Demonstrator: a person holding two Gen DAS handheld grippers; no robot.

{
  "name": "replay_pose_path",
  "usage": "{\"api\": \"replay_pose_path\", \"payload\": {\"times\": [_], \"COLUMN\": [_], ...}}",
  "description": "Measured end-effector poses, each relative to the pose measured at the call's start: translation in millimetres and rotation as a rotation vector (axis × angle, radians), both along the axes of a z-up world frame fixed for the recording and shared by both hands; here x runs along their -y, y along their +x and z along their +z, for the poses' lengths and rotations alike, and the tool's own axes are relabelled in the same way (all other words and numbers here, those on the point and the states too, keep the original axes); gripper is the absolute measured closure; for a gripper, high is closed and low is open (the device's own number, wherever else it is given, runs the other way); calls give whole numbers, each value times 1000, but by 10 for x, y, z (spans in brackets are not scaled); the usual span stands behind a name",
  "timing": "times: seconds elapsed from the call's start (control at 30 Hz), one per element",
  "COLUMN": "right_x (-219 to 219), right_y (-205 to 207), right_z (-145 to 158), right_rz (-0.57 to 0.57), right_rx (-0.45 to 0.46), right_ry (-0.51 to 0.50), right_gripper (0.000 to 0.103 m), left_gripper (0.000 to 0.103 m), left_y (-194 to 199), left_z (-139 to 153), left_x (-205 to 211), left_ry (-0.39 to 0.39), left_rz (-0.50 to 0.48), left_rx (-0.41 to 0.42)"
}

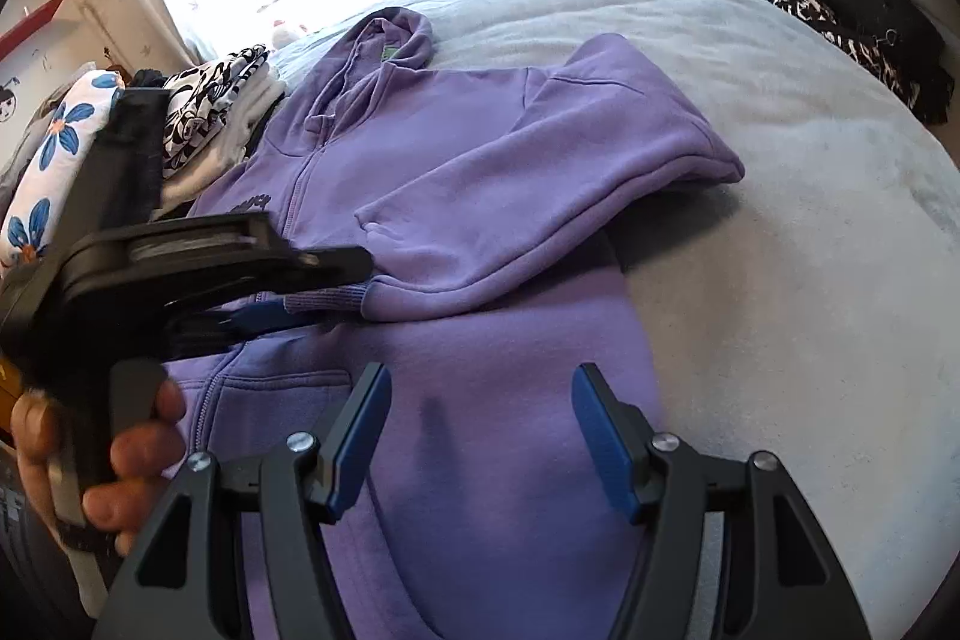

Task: Fold large clothes
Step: 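Grasp the folded sleeve's ribbed cuff with the left tool and pull it along the body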

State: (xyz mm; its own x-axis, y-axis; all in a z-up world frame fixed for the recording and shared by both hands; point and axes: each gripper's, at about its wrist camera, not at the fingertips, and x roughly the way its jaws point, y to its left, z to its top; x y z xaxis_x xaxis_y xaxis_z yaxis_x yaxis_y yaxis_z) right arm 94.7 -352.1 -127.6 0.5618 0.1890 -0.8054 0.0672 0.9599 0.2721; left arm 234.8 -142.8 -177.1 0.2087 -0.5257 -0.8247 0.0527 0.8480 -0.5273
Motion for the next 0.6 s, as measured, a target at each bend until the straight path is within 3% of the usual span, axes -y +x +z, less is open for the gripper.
{"api": "replay_pose_path", "payload": {"times": [0.07, 0.17, 0.23, 0.27, 0.4, 0.53, 0.6], "right_x": [29, 61, 84, 85, 96, 62, 41], "right_y": [-5, -23, -39, -47, -54, -19, 5], "right_z": [-3, -6, -1, 0, 15, 32, 31], "right_rz": [-5, -19, -23, -24, -20, -10, -3], "right_rx": [-1, 2, 3, 5, 12, 17, 14], "right_ry": [11, 4, 1, 2, -1, -25, -34], "right_gripper": [40, 40, 40, 40, 40, 40, 40], "left_gripper": [93, 95, 96, 96, 95, 95, 95], "left_y": [49, 67, 58, 45, 99, 266, 338], "left_z": [12, 216, 482, 693, 1295, 1654, 1690], "left_x": [105, 338, 444, 496, 445, 109, -78], "left_ry": [26, 170, 275, 351, 493, 601, 650], "left_rz": [-14, -70, -113, -127, -120, -58, -26], "left_rx": [-1, 108, 240, 347, 580, 675, 693]}}
